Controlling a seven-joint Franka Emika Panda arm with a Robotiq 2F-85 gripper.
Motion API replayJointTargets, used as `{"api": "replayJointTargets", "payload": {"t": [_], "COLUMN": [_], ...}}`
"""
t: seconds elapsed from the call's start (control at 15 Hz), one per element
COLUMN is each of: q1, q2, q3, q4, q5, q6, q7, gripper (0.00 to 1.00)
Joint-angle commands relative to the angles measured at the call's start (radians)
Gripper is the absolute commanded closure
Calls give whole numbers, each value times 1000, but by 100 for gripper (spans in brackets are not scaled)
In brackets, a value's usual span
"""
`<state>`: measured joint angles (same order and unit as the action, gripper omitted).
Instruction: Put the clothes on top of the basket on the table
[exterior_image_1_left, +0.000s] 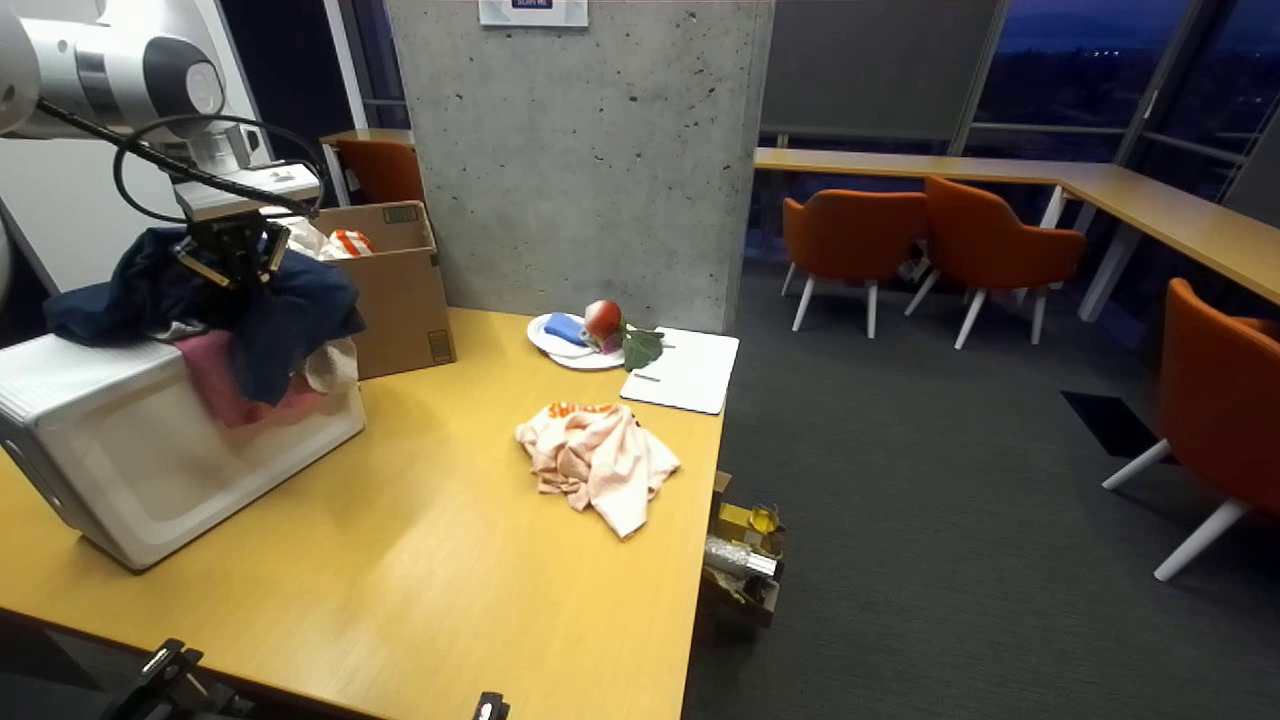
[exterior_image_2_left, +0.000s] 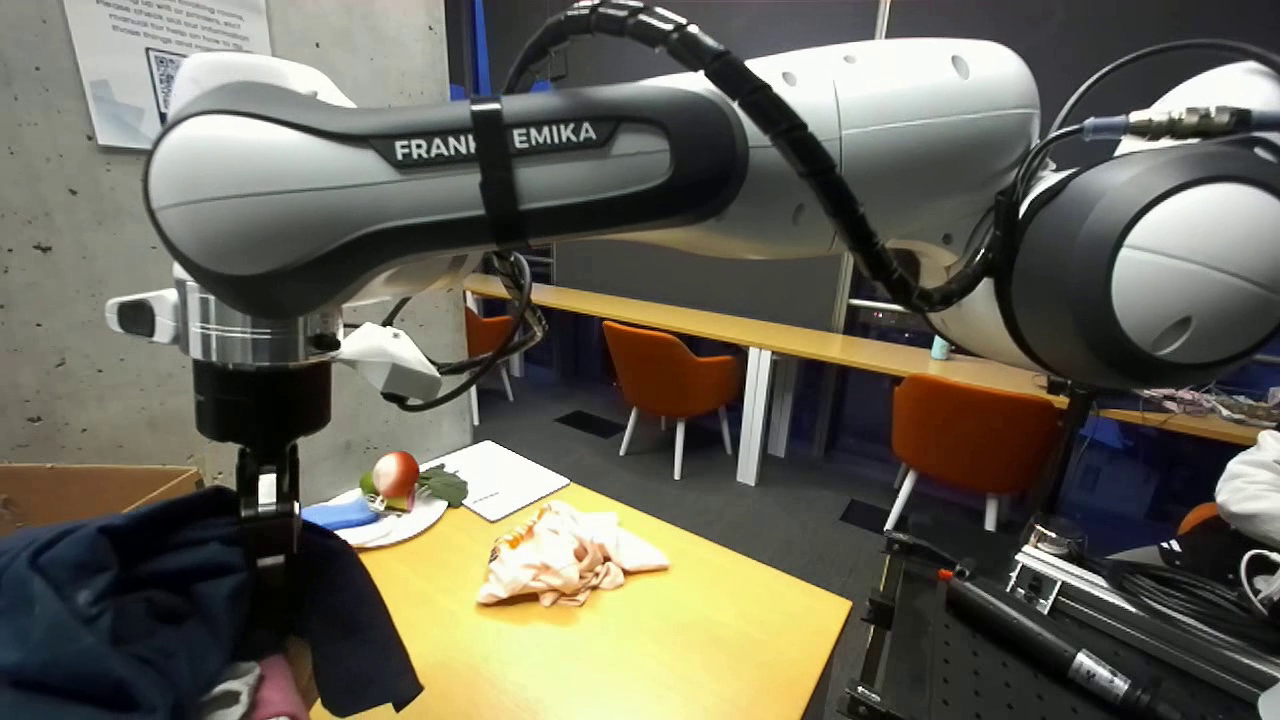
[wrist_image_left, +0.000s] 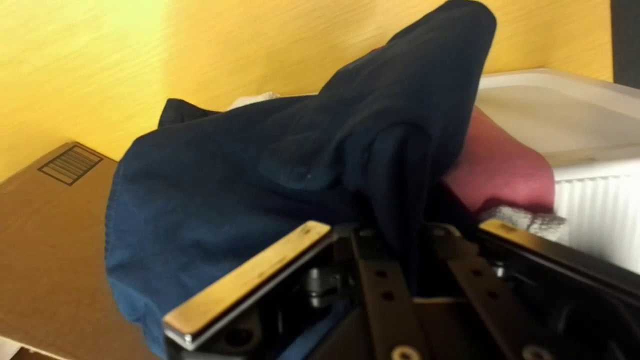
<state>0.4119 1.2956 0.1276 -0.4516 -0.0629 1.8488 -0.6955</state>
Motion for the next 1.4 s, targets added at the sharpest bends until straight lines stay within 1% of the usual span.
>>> {"api": "replayJointTargets", "payload": {"t": [0.0,0.13,0.73,1.0,1.33], "q1": [9,7,-16,-22,-63], "q2": [-45,-60,-114,-130,-183], "q3": [-35,-50,-93,-116,-144], "q4": [-8,-6,-7,7,17], "q5": [-35,-45,-69,-88,-100], "q6": [12,15,44,74,101], "q7": [29,45,139,191,274], "gripper": [100,98,98,98,98]}}
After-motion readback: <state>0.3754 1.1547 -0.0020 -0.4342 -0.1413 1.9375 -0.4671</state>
